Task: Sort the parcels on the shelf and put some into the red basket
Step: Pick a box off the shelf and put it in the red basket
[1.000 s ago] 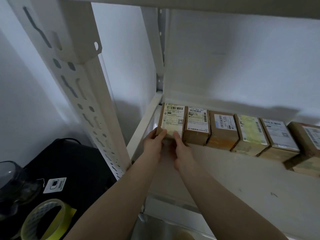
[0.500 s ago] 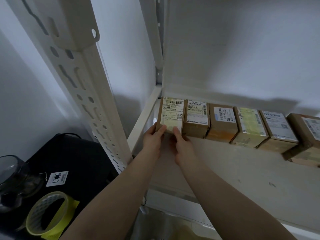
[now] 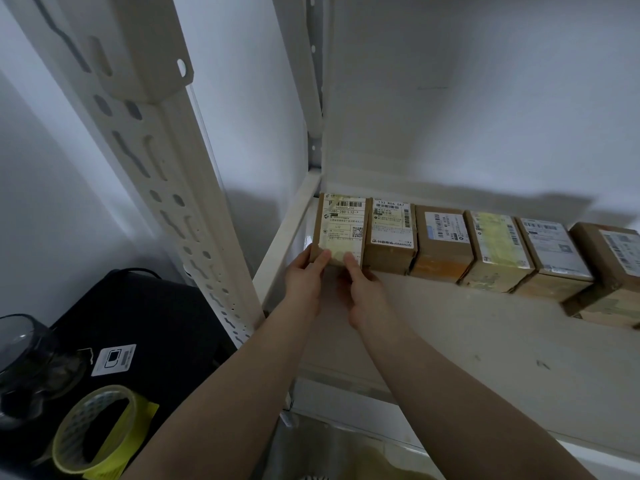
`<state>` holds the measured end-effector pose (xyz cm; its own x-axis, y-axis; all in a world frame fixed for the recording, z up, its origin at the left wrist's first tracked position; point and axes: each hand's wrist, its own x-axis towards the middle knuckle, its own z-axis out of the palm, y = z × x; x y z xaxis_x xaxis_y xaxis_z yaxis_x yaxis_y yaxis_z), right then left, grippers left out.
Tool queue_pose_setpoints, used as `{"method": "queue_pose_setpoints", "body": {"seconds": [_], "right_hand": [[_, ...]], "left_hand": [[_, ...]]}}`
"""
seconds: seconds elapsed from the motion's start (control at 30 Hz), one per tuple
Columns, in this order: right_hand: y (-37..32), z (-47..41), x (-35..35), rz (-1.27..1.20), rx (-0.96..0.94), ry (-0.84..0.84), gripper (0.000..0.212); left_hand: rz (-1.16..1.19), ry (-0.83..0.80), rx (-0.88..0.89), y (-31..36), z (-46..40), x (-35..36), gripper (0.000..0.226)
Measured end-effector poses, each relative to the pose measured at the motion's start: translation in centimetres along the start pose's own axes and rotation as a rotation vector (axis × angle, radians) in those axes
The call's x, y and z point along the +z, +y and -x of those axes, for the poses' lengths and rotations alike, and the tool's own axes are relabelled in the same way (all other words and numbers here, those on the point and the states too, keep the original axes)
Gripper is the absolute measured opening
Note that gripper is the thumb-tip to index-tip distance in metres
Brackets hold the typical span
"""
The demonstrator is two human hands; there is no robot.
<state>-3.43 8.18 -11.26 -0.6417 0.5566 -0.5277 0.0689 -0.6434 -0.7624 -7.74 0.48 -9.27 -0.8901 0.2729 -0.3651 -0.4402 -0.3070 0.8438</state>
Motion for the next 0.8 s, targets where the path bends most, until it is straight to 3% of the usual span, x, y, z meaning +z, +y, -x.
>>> {"method": "queue_pose_setpoints", "body": {"seconds": [0.23,0.37,0.57,0.63,0.8], "right_hand": [[-0.7,-0.4,0.7,0.025,0.077,0.032,0.040],[-2.0,-0.5,0.4,0.024,0.117,0.092,0.044],[-4.7,-0.5,-1.2,-0.003,0.147,0.204,0.043],[-5.5,-0.6,-1.6,-0.002,0.166,0.252,0.045],[-6.7,-1.3,-2.2,-0.041,0.190,0.278,0.060]], "left_hand": [[-0.069,0.063,-0.011,0.3,-0.8,0.6,0.013],[-0.167,0.181,-0.019,0.8,-2.3,1.6,0.041],[-0.292,0.262,-0.035,0.8,-3.7,2.8,0.037],[-0.302,0.264,-0.046,0.8,-3.6,3.0,0.053],[-0.305,0.399,-0.190,-0.7,-2.8,4.4,0.128]]}}
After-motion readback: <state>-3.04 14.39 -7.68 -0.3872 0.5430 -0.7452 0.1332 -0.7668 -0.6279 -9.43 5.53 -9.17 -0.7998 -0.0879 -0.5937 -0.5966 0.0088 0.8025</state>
